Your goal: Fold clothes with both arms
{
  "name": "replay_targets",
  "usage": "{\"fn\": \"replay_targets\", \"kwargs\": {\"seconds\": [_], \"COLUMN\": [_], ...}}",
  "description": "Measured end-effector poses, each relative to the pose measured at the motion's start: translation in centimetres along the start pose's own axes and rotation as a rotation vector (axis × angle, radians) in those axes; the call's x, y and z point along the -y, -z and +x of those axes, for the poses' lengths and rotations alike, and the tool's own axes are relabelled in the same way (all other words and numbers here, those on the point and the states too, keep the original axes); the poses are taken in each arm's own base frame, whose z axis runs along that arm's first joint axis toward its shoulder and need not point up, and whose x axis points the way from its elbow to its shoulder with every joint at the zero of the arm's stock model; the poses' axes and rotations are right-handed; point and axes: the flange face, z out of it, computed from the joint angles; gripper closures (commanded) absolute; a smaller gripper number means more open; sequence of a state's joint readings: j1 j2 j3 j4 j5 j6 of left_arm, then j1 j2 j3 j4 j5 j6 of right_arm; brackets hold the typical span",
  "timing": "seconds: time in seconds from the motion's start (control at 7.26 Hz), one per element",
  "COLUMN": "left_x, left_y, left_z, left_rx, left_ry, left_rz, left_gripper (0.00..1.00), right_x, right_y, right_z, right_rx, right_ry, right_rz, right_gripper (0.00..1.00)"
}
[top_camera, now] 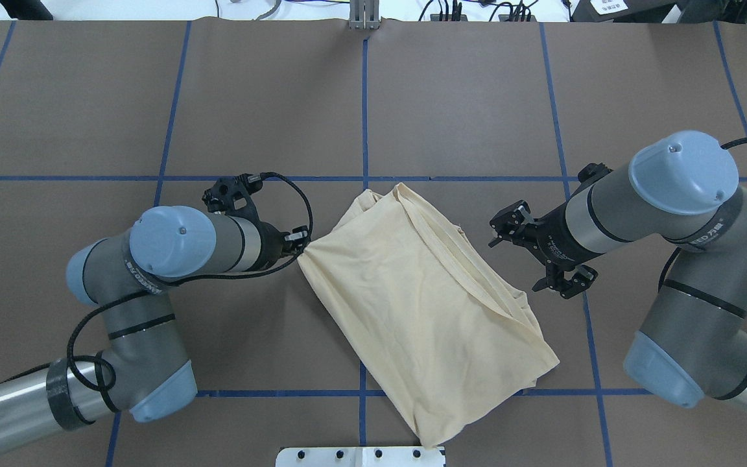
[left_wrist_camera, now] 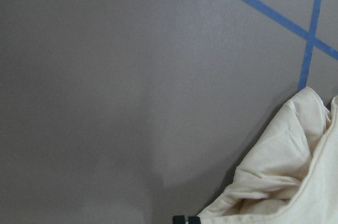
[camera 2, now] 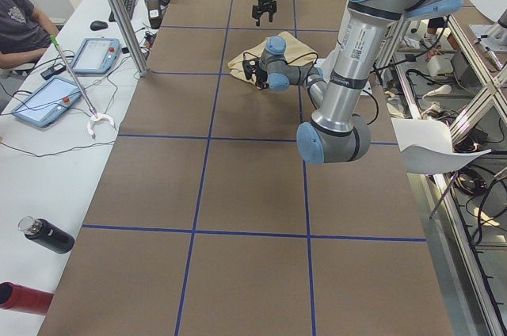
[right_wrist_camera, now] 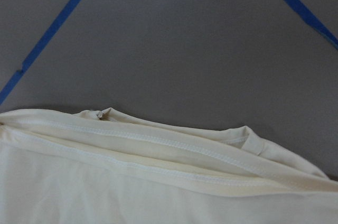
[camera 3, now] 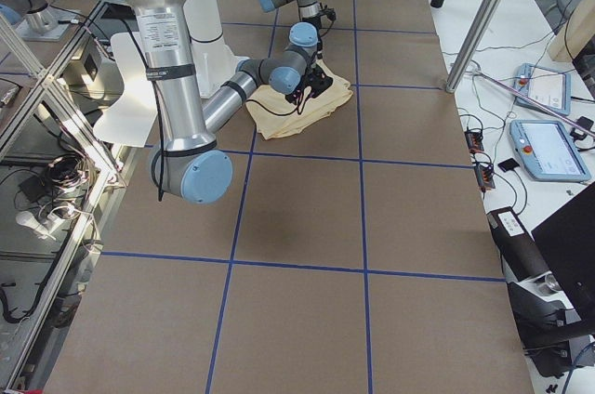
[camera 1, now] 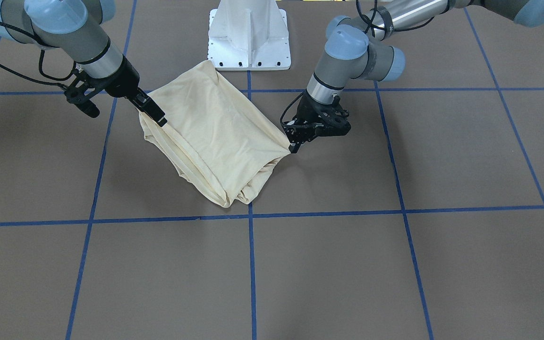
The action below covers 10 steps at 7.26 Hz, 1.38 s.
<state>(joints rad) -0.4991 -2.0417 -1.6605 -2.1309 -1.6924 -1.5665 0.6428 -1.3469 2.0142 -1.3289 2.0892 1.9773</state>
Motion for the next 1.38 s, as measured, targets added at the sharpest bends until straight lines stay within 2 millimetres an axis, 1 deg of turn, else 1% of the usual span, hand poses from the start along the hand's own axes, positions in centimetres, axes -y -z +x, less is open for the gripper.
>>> {"fn": "replay_targets", "kwargs": {"seconds": [0.14,0.28,0.41,0.55,0.69,0.83,0.96,1.1,1.24,1.38], "left_x": [3.9,8.1,12.0,15.4,17.9,19.4,20.0,20.0,19.7,19.0], "left_y": [-0.5,-1.4,-2.8,-4.3,-5.1,-4.9,-4.2,-2.9,-1.5,0.4], "left_z": [-1.0,-2.0,-2.4,-1.8,-1.0,-0.2,0.7,1.6,1.4,0.4], "left_rx": [0.025,0.048,0.042,0.02,0.004,-0.008,-0.028,-0.056,-0.079,-0.087], "left_ry": [-0.035,-0.053,-0.064,-0.069,-0.078,-0.095,-0.108,-0.116,-0.12,-0.122], "left_rz": [0.049,0.099,0.144,0.179,0.203,0.217,0.213,0.196,0.184,0.18], "left_gripper": [1.0,1.0,0.96,0.37,0.27,0.26,0.26,0.26,0.27,0.27], "right_x": [0.0,0.0,0.0,-0.2,-0.8,-1.9,-3.7,-5.9,-8.1,-10.0], "right_y": [0.0,0.0,0.0,-0.1,-0.5,-1.5,-2.8,-4.3,-5.8,-7.2], "right_z": [0.0,0.0,-0.1,-0.8,-2.3,-4.0,-4.9,-5.1,-4.9,-4.6], "right_rx": [0.0,0.001,0.004,0.014,0.03,0.045,0.061,0.078,0.092,0.1], "right_ry": [0.0,0.0,0.001,0.005,0.012,0.024,0.045,0.056,0.041,0.013], "right_rz": [0.001,0.003,0.007,0.012,0.019,0.032,0.059,0.095,0.118,0.134], "right_gripper": [0.0,0.0,0.0,0.0,0.0,0.0,0.0,0.0,0.0,0.01]}}
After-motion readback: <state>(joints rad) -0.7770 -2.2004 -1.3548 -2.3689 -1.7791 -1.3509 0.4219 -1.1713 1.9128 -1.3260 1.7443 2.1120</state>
